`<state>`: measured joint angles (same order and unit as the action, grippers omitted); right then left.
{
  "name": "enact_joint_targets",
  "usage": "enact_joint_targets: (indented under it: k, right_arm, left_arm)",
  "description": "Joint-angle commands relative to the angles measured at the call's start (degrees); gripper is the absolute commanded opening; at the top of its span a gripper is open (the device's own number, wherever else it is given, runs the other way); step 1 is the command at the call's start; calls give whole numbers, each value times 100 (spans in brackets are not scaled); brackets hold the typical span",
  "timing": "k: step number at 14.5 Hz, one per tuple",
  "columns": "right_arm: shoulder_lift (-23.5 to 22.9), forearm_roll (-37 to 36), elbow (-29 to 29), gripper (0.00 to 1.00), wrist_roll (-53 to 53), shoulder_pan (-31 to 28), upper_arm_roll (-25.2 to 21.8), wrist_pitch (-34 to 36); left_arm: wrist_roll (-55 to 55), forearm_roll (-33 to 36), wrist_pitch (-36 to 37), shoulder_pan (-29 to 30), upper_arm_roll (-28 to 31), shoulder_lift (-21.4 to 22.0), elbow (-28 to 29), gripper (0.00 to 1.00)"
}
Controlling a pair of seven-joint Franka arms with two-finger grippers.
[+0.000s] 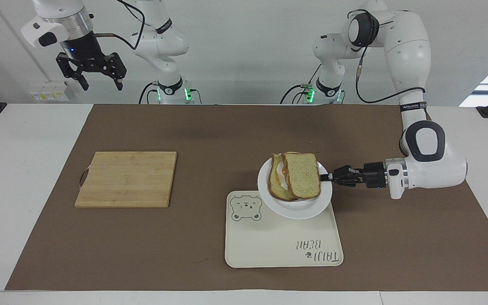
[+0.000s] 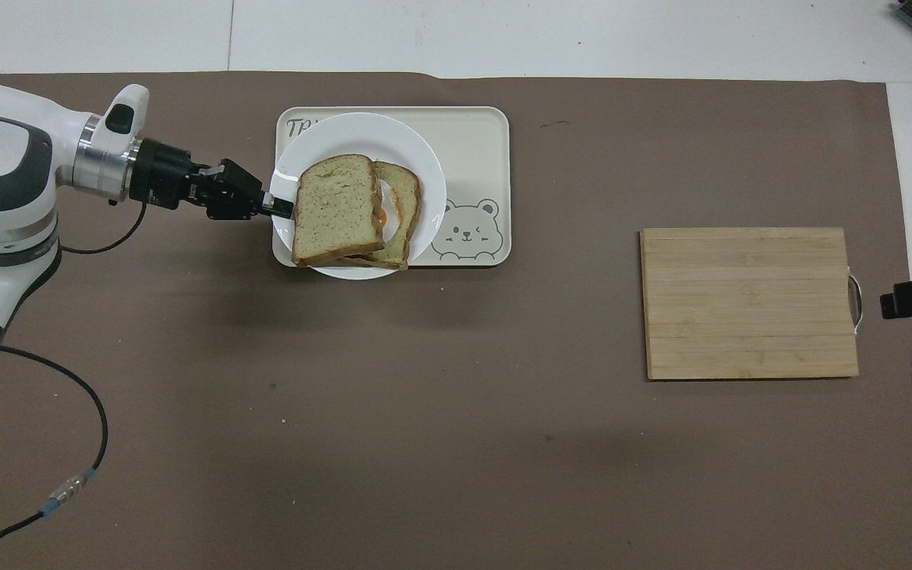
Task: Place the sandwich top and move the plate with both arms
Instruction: 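Slide the plate with the left gripper onto the bear tray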
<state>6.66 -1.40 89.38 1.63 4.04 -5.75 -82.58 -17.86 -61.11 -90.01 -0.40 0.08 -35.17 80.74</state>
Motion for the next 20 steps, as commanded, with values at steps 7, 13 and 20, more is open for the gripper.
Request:
enact_joint_targets:
  k: [7, 13, 20]
  right_arm:
    - [46, -18, 36, 100, 154, -79, 48, 58]
    - [46, -10, 45, 100, 154, -79, 48, 67]
    - [46, -18, 45, 100, 145, -79, 48, 58]
  left_arm:
    - [-6, -33, -737, -57, -157, -816, -603, 0]
    - [-340, 29, -773, -66, -315, -1325, -998, 0]
    - [-631, 38, -808, 31, -377, -1519, -1017, 0]
